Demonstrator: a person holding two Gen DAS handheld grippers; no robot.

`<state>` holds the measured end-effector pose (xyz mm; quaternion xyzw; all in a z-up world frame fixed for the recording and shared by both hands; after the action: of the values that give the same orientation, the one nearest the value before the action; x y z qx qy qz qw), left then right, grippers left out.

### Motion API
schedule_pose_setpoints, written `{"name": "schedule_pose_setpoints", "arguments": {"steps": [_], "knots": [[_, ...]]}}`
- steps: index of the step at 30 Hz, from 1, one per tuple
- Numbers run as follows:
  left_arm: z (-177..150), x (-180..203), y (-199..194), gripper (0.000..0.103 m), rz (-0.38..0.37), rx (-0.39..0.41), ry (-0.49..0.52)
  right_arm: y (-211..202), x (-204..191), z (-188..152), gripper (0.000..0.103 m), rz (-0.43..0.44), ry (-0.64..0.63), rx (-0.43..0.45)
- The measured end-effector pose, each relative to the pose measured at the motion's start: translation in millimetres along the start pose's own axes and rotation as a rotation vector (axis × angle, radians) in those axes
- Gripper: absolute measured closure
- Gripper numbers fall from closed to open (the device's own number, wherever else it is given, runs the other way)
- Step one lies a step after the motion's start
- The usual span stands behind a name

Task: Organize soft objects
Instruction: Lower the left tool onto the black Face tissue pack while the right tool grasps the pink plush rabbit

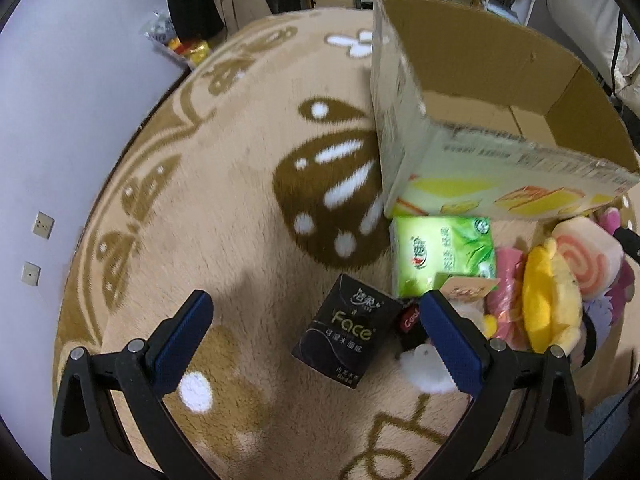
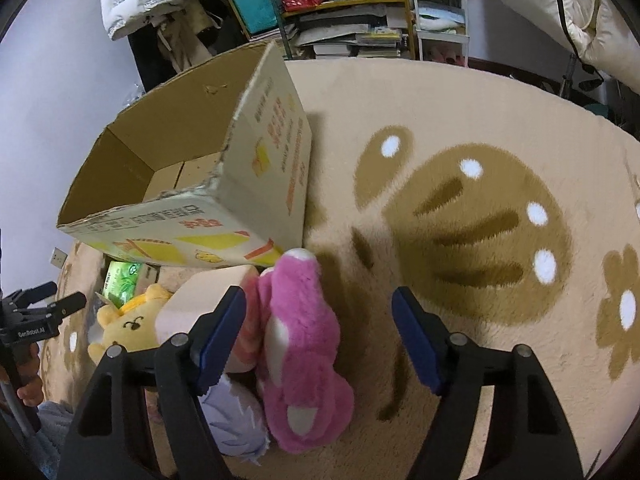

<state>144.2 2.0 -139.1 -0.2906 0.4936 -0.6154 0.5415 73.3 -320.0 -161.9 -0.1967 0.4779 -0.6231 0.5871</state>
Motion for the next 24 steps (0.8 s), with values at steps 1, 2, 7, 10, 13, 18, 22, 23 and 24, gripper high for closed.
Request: {"name": "schedule_pose_setpoints", "arguments": {"steps": [1,2,7,10,13,18,22,23,24], "knots": [[0,0,3,0.001,-0.002,-0.011,0.001,2,2,0,0.024,-0.002,0.003,-0.004],[-1,1,6,0.001,-0.004,-0.02,0.003,4,3,0,0.024,-0.004,0.005,-0.008],[-4,6,22,0.001,-0.005,-0.08,0.02,15,12,1,0.031,0.008,0.029,-0.047],[-5,6,30,0.001,-0.007,-0.106,0.015,19,14,1,0.031,0.022,0.039,-0.057],[-4,-1,35,0.001,-0.026,-0.127,-0.016,22,14,1,0.031,0.028,0.038,-0.065],[-5,-5,38,0.001,-0.043,-0.147,-0.041,24,15,0,0.031,0.035,0.038,-0.071],[-6,-4,36,0.002,-0.043,-0.153,-0.038,24,15,-1,0.031,0.037,0.033,-0.074],[-7,-5,35,0.003,-0.047,-0.155,-0.04,24,14,-1,0.032,0.037,0.031,-0.077],[-7,-5,35,0.005,-0.051,-0.156,-0.041,25,13,-2,0.032,0.039,0.029,-0.077]]}}
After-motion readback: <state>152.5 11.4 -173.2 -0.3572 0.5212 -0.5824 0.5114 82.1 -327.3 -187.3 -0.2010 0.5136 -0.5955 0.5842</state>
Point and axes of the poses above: each gripper's, at about its wrist camera, not at the fingertips, and y roughly the way its jaws point, x to its right, z to its top, the point moved 2 cm from there along y, roughly the way its jaws point, and after that the axes turned 3 degrees about z, right-handed, at the moved point
